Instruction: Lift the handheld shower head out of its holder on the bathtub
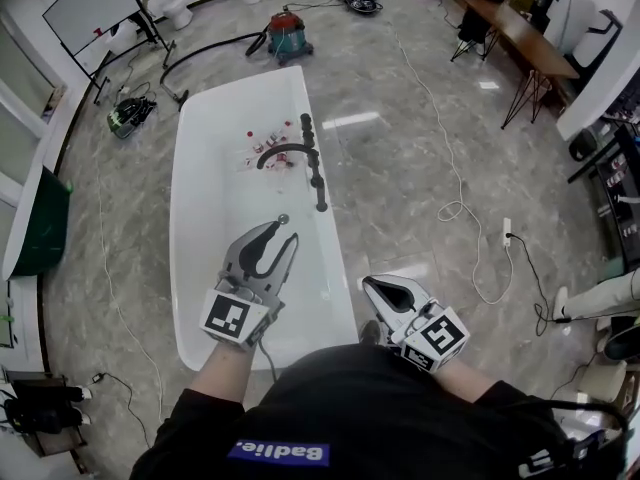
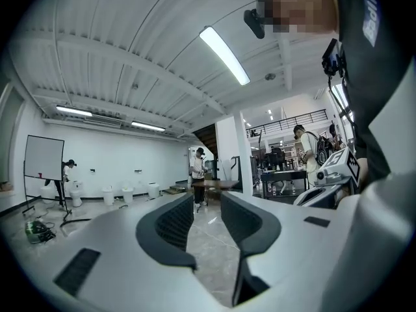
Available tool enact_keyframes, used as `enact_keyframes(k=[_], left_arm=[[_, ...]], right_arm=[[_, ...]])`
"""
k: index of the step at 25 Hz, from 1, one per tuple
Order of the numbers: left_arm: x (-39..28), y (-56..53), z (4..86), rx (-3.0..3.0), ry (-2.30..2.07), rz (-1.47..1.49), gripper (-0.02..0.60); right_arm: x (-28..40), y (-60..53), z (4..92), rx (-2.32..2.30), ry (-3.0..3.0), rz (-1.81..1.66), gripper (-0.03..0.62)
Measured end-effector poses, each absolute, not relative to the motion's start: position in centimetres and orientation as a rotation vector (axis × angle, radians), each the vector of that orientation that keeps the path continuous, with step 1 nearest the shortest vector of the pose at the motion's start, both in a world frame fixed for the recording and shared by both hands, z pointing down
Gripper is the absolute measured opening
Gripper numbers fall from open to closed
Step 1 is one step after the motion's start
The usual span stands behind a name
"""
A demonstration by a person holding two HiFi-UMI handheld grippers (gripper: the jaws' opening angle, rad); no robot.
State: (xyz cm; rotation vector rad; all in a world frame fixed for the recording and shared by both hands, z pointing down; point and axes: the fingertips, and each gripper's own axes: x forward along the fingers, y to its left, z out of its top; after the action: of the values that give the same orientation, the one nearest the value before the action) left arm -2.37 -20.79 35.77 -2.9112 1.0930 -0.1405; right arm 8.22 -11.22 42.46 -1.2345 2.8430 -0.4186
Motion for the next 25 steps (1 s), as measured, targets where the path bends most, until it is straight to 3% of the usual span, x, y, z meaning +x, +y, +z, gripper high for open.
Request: enact_keyframes(k=[15, 25], left_arm=[[-0.1, -27.3, 39.7, -2.946, 1.082, -0.246, 0.173], [1.1, -29.9, 42.9, -2.971, 1.035, -0.31, 0.181]], right_arm=[[10.3, -12.2, 44.7, -1.331, 2.81, -0.486, 0.002], [11.3, -12.3, 45.7, -1.381, 2.786, -0.521, 0.002]])
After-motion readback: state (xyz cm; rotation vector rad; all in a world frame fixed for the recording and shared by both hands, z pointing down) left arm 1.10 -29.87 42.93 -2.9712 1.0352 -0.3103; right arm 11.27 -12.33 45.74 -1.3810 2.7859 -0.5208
